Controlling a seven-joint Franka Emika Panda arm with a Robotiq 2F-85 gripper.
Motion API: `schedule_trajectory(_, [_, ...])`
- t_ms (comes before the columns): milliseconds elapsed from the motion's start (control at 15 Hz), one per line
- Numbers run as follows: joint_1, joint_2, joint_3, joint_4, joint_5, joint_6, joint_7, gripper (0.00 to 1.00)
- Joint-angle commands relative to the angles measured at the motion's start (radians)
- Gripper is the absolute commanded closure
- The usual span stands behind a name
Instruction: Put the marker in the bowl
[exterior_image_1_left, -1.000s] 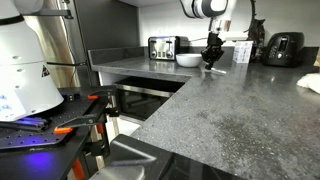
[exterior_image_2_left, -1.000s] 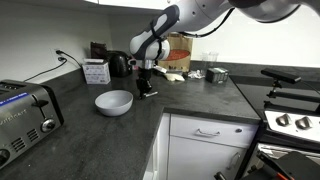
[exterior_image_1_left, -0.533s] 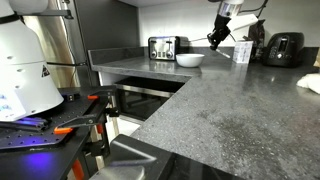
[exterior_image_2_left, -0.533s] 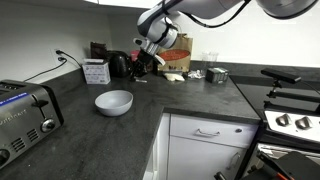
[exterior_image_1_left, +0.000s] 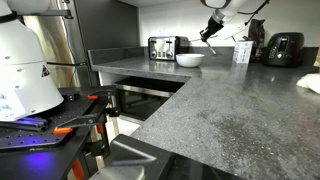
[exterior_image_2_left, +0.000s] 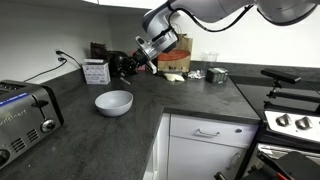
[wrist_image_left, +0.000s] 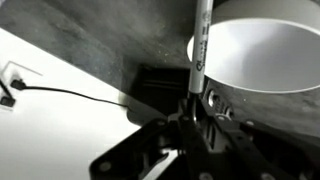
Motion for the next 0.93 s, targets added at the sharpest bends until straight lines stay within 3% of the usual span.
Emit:
schedule_trajectory(0, [0.008,0.029,0.004,0.033,0.136,-0.152,-0.112,0.96])
schedule_trajectory(267, [0.061,0.046,-0.051,0.058,0.236,-0.401,-0.15,0.96])
schedule_trajectory(467, [0.122,0.055,-0.137,0.065,0.259,-0.523,-0.098,0.96])
schedule_trajectory(867, [0.204,0.06,-0.257,0.074,0.255,-0.522,-0.096,0.96])
